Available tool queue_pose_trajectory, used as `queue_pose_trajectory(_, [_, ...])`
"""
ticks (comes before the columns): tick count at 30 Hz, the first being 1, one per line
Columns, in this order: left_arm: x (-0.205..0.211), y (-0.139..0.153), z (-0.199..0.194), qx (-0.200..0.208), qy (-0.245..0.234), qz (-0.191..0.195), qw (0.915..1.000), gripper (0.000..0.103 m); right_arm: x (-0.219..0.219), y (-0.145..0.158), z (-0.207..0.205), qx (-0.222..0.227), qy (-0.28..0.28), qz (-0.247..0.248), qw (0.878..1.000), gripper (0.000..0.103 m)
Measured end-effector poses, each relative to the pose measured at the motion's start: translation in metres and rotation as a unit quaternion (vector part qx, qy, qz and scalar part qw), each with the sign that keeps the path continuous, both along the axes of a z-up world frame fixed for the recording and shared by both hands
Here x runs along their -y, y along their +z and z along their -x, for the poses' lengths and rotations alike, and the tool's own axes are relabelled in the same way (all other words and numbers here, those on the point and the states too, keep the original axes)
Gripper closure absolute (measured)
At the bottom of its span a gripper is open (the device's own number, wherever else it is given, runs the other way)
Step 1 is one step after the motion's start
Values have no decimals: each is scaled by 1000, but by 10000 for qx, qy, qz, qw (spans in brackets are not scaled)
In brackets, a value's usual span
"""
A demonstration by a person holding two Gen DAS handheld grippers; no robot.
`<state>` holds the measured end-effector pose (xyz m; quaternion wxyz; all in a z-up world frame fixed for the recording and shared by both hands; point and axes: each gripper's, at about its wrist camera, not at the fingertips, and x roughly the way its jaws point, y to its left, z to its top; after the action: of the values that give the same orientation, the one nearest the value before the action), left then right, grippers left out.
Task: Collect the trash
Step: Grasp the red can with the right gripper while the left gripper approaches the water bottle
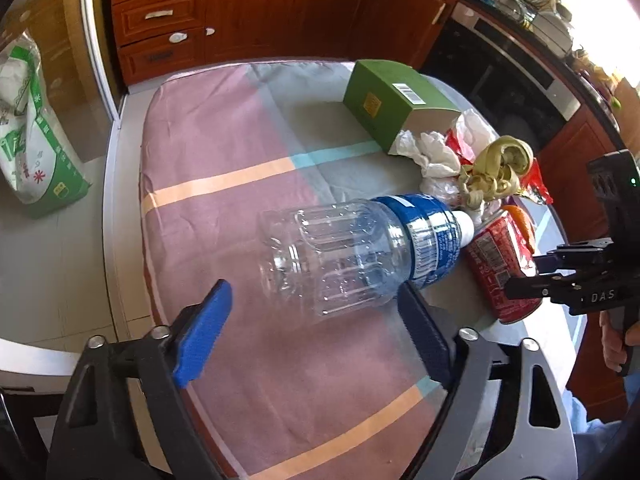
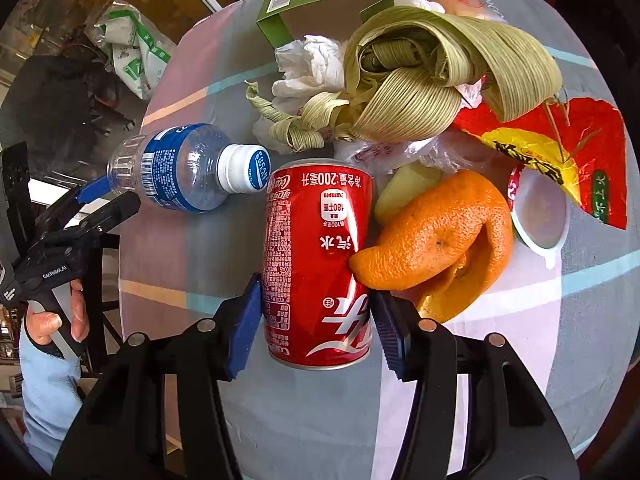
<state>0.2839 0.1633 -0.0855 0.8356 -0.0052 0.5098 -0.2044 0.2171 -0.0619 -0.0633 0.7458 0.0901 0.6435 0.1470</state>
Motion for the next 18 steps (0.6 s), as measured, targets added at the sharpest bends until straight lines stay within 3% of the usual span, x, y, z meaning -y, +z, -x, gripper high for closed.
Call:
queue_pose_trajectory(3, [8,-3,9,-50,-166,8,9999,38,-4,-2,-2,-11,8,-96,10000,52])
queue_pose_trajectory(18, [61,0,81,-414,-681,304,9964,39,18,-5,43,-157,38,-548,9984,53])
